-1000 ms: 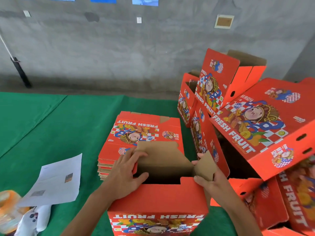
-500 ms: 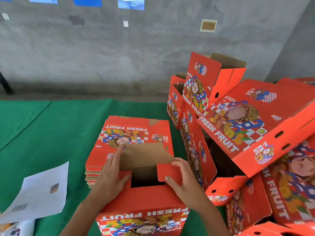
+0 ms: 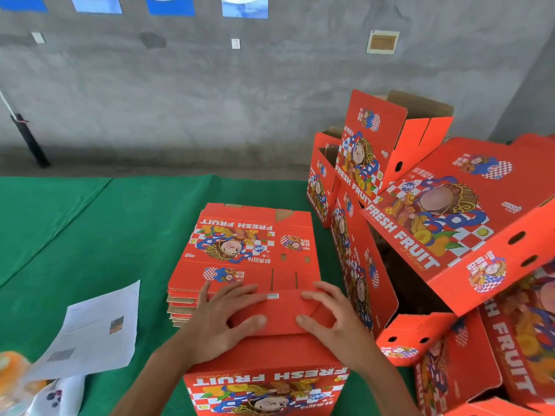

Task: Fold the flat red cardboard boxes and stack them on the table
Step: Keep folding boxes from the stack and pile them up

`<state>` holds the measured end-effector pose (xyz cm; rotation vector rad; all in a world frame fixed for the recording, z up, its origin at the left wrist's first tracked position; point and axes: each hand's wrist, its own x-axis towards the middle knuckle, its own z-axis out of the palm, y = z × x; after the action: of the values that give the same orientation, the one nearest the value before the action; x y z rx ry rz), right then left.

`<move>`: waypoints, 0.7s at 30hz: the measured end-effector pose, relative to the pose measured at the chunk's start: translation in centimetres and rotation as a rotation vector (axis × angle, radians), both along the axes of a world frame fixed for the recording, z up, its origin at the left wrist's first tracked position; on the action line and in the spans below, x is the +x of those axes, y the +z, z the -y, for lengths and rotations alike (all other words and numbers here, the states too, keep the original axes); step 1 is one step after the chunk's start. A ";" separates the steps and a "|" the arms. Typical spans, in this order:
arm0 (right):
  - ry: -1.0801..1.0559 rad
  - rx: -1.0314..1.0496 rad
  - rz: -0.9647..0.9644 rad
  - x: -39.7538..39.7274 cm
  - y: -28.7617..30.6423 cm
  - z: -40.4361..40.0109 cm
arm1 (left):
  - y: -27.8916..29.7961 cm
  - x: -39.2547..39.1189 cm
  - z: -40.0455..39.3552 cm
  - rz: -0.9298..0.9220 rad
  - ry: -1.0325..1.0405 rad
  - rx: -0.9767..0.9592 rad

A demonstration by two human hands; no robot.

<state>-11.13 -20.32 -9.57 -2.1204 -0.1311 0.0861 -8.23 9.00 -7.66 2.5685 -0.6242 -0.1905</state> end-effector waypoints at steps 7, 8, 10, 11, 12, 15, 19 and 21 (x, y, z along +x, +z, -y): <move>0.014 -0.297 0.052 0.8 0.9 -1.0 | -1.2 0.1 1.8 0.079 0.132 0.292; 0.003 -0.367 0.065 1.0 1.1 -1.4 | -1.4 0.0 2.1 0.102 0.157 0.326; -0.029 -0.445 0.074 1.3 1.3 -2.0 | -1.6 0.1 2.3 0.139 0.193 0.383; -0.042 -0.432 0.065 1.4 1.2 -2.0 | -1.6 0.1 2.4 0.155 0.205 0.392; -0.049 -0.386 0.047 1.3 1.1 -1.9 | -1.7 0.2 2.4 0.170 0.224 0.390; -0.161 -0.085 -0.017 0.8 1.3 -1.4 | -1.6 0.4 2.8 0.164 0.304 0.396; -0.375 0.140 -0.383 0.7 1.4 0.2 | -1.1 0.5 3.1 0.058 0.391 0.361; -0.342 0.103 -0.689 0.2 0.6 1.7 | -0.7 0.6 2.9 0.000 0.386 0.329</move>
<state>-10.92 -22.00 -8.99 -1.8707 0.6166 0.5798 -7.67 6.15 -8.33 2.9439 -0.0902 -0.1721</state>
